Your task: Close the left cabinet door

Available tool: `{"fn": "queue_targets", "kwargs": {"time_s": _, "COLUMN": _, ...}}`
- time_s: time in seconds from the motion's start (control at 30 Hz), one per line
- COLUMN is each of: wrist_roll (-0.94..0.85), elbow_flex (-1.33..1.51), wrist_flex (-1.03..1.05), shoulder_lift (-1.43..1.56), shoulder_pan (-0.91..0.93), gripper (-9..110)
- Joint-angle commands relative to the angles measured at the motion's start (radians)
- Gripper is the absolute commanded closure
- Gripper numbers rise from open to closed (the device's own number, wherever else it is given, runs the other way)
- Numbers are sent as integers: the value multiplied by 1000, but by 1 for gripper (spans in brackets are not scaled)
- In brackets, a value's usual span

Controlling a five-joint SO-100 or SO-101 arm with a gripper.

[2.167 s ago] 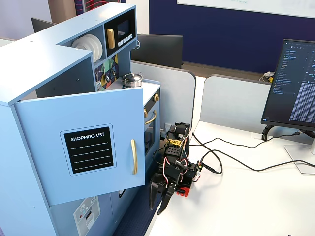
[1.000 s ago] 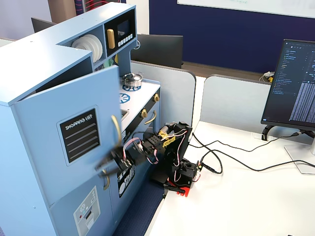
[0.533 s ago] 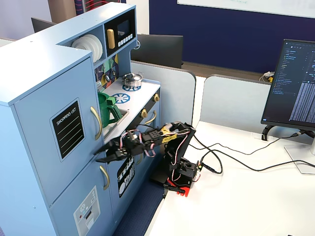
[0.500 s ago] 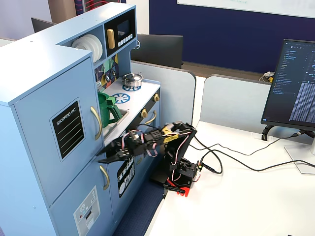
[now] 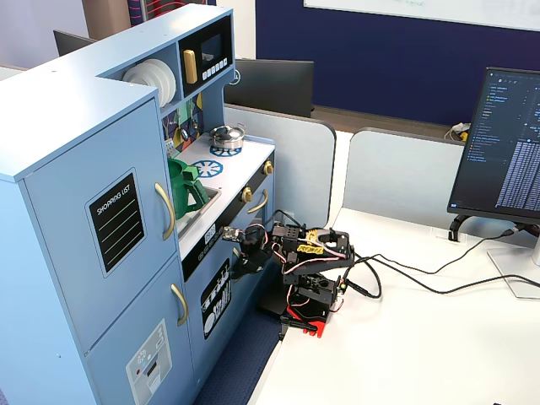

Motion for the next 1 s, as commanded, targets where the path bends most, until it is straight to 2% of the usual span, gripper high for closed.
{"fn": "queue_targets", "kwargs": {"time_s": 0.0, "wrist_roll": 104, "elbow_flex": 57, "wrist_flex": 198, "shoulder_lift": 114, "shoulder_pan": 110, "gripper": 101}}
{"fn": "queue_targets", "kwargs": {"time_s": 0.2, "wrist_roll": 152, "elbow_flex": 155, "wrist_flex": 382, "shoulder_lift": 244, "shoulder_pan": 176, "gripper": 101}}
{"fn": "queue_targets", "kwargs": {"time_s": 0.53, "wrist_roll": 222, "elbow_flex": 170, "wrist_flex": 597, "shoulder_lift": 301, "shoulder_pan": 146, "gripper": 101}}
{"fn": "queue_targets", "kwargs": {"time_s": 0.7, "wrist_roll": 215, "elbow_flex": 170, "wrist_flex": 670, "shoulder_lift": 302, "shoulder_pan": 150, "gripper": 101}}
{"fn": "queue_targets", "kwargs": {"time_s": 0.83, "wrist_roll": 302, "elbow_flex": 170, "wrist_flex": 680, "shoulder_lift": 304, "shoulder_pan": 149, "gripper": 100}}
{"fn": "queue_targets", "kwargs": {"time_s": 0.97, "wrist_roll": 299, "elbow_flex": 170, "wrist_flex": 680, "shoulder_lift": 304, "shoulder_pan": 152, "gripper": 100}}
